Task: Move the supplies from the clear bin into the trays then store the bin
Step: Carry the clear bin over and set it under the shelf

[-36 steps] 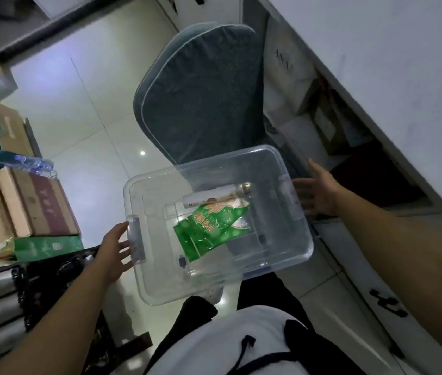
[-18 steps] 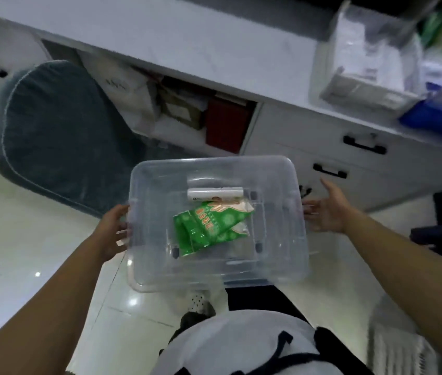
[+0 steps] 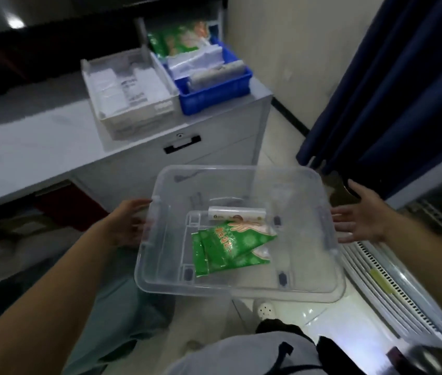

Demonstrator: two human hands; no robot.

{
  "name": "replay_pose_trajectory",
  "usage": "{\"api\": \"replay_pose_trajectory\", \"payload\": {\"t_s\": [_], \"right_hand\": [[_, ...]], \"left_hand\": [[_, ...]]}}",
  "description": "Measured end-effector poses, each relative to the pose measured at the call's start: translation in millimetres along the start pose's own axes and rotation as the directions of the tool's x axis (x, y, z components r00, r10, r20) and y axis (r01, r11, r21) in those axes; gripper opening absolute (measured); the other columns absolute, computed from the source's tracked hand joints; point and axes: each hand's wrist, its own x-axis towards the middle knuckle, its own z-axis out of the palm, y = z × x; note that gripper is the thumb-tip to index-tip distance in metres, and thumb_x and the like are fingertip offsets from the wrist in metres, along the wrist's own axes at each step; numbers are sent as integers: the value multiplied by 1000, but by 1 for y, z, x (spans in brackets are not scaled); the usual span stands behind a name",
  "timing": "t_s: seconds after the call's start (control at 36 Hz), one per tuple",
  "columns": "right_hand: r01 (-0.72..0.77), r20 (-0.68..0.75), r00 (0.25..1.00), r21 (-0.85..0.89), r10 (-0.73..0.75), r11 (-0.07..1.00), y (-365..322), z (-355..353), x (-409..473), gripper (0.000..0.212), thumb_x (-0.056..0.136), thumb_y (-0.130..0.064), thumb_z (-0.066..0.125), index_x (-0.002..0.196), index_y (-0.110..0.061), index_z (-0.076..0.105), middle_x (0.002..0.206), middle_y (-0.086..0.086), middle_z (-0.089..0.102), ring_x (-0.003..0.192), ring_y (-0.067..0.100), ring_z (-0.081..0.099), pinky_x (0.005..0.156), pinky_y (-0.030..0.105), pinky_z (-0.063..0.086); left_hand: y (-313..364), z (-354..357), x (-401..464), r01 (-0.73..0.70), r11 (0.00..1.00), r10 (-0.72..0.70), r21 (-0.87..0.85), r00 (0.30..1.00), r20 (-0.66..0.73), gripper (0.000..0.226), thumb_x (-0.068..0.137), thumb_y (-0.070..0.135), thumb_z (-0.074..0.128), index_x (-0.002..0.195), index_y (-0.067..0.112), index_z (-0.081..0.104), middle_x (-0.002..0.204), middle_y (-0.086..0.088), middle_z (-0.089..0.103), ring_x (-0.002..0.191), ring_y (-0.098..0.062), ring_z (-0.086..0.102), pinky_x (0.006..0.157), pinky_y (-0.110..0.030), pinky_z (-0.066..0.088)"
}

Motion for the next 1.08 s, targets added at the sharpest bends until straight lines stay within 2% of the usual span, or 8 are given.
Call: {"api": "replay_pose_trajectory", "payload": {"t_s": [0.08,0.22,0.31,0.42,0.53,0.72,0.83,1.08], "right_hand": [[16,27,999,122,-19,992,6,-60,-5,99,67,-83,58,124,-3,61,130,19,60,119,39,56,93,58,48],[23,30,999,280,-33,960,4,-132,-6,96,71,-79,57,127,-1,60,127,20,59,117,40,55,90,58,50],[42,1,999,376,-46,926,-1,-158,-10,93,68,-74,63,122,1,64,119,18,57,109,37,55,91,58,49],[56,-16,998,480,-55,876,-5,-178,-14,97,61,-73,71,122,2,65,118,18,58,107,35,55,101,64,38],[83,-63,996,583,-56,809,-12,-185,-12,91,67,-71,68,119,3,66,131,21,61,117,41,59,99,67,40],[164,-181,982,692,-50,703,-46,-164,-16,84,72,-68,66,119,3,66,133,21,62,122,42,58,100,62,44],[231,-255,966,743,-53,628,-81,-146,-20,84,75,-66,66,122,3,62,133,22,61,119,43,59,98,62,46],[344,-339,935,793,-105,503,-180,-114,-2,78,75,-64,67,123,-3,65,126,20,66,112,43,63,95,65,47]], "left_hand": [[43,65,19,-24,994,20,111,999,33,38,62,41,72,95,22,67,63,-3,55,53,-21,49,54,-28,43],[109,169,58,-84,950,87,301,996,3,26,78,46,64,95,27,68,93,-4,58,78,-23,54,70,-32,46],[152,220,76,-102,909,95,404,995,39,38,72,52,67,101,27,69,99,-5,60,85,-25,57,76,-35,49],[209,276,96,-109,847,65,521,993,101,52,69,58,70,107,22,68,98,-9,65,87,-29,62,63,-38,54],[270,330,123,-145,766,52,626,985,165,61,70,61,71,114,20,66,109,-12,65,101,-31,63,75,-42,55],[366,436,166,-217,631,38,745,968,250,44,69,64,67,91,26,66,88,-6,58,78,-24,58,78,-36,47],[425,486,187,-325,527,49,785,934,354,53,66,69,66,94,24,68,92,-9,60,83,-27,59,83,-39,48],[543,554,226,-419,456,35,785,890,454,44,79,65,59,95,24,63,94,-8,57,82,-25,57,92,-40,43]]}}
